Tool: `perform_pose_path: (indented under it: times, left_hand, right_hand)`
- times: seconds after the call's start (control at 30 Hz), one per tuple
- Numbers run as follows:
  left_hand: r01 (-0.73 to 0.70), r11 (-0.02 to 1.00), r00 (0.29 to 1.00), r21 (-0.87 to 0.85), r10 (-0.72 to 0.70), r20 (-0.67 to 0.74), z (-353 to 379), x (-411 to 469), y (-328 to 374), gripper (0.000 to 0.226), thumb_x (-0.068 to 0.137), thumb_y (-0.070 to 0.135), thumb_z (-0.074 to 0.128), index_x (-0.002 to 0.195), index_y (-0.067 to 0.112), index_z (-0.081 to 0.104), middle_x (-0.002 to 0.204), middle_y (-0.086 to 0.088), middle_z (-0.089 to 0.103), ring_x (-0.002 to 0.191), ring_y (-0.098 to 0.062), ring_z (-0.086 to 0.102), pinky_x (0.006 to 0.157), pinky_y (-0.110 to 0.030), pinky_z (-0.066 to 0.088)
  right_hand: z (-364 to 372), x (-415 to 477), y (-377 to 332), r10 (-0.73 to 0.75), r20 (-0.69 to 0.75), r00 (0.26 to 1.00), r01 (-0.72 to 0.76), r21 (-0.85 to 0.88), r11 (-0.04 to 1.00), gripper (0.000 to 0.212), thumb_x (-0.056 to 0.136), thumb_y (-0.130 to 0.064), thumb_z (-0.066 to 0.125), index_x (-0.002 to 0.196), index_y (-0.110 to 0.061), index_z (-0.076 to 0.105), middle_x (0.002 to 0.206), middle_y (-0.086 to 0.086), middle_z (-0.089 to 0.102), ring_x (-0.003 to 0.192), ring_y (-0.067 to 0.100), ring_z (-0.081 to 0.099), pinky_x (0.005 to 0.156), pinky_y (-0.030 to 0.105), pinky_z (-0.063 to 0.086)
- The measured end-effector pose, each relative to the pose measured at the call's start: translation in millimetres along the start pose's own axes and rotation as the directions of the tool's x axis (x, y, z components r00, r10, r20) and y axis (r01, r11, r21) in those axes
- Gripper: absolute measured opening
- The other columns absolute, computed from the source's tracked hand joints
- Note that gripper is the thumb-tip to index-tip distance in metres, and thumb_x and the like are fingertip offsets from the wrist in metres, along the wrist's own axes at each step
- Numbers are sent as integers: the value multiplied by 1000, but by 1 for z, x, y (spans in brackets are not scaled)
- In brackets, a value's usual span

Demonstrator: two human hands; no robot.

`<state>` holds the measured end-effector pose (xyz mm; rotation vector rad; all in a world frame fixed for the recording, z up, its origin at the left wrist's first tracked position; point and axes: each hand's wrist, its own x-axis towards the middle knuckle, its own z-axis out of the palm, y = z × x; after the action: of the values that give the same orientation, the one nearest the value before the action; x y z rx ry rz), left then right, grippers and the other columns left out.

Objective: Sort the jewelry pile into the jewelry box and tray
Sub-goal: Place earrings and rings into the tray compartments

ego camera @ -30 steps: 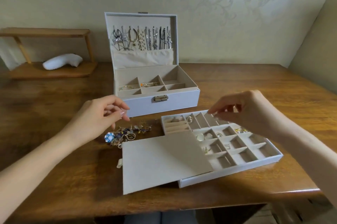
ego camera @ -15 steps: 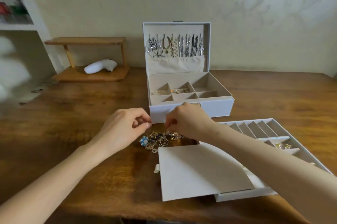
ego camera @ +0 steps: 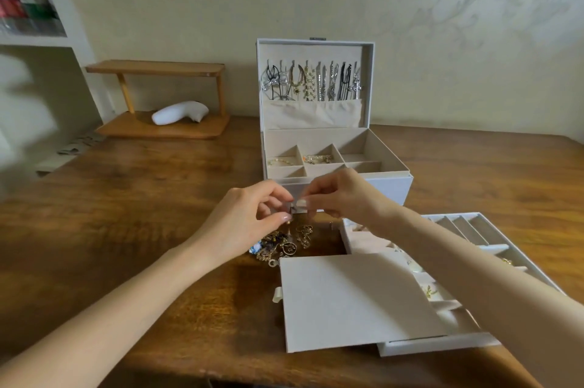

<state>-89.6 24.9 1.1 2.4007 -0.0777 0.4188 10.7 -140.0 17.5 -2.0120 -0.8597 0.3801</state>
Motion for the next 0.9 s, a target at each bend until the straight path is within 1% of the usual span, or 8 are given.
perform_pose_path:
  times: [0.1,0.2,0.33,0.43,0.57,0.67,0.83,0.9]
  left_hand:
    - [6,996,1000,-85,-5,2,4,4,6,22,82,20,70,101,26,60,90,17,63,75,9,57,61,-5,42]
    - [84,970,996,-229,-84,8,5,9,10,21,81,20,72,96,28,59,89,13,68,77,2,62,65,-9,47]
    - [209,878,978,-431,-191,86,6,11,16,22,82,14,70,100,20,59,86,0,71,71,-5,65,56,-8,45]
    - [218,878,975,-426,-210,67,5,12,18,20,81,13,71,96,21,59,82,1,71,67,-1,64,54,-6,44]
    - [240,875,970,-421,-228,78,3,12,20,9,85,14,67,89,19,62,67,13,69,58,6,59,50,-4,42]
    - [245,867,969,-433,-223,102,3,12,20,3,88,18,62,90,17,64,70,14,71,55,6,53,51,-6,42]
    - [191,890,981,-414,-182,62,4,13,24,5,88,17,63,88,15,68,63,9,68,53,3,54,54,-10,42]
    - [152,902,988,-405,-144,49,6,14,28,5,87,14,64,87,17,69,62,6,68,53,1,52,57,-11,43]
  right_hand:
    - [1,-3,1,18,9,1000,-19,177,984,10,86,-9,67,77,-11,71,57,-3,63,45,8,33,45,17,27]
    - [1,-4,1,24,-34,999,-15,234,972,9,85,-10,68,76,-10,70,56,-3,62,46,8,33,46,18,27]
    - [-2,-5,3,26,-59,998,-8,298,954,7,83,-13,71,76,-10,71,60,-1,64,48,9,35,47,18,29]
    - [-2,-6,4,37,-55,998,-19,310,950,8,83,-14,70,79,-7,70,62,-2,66,47,7,40,51,18,36]
    - [-3,-6,7,14,-84,996,12,303,953,9,85,-13,68,79,-7,70,63,-5,67,51,6,48,53,19,40]
    - [-4,-6,7,-16,-91,996,43,305,951,7,85,-13,69,78,-9,70,64,-5,68,55,7,51,54,19,42]
    - [-10,-9,3,-53,-49,997,67,333,941,15,78,-16,72,86,-4,70,80,12,70,67,18,62,65,25,54]
    - [-14,-13,-2,-94,-39,995,102,345,933,16,77,-9,71,89,0,68,80,16,70,71,25,67,67,27,57]
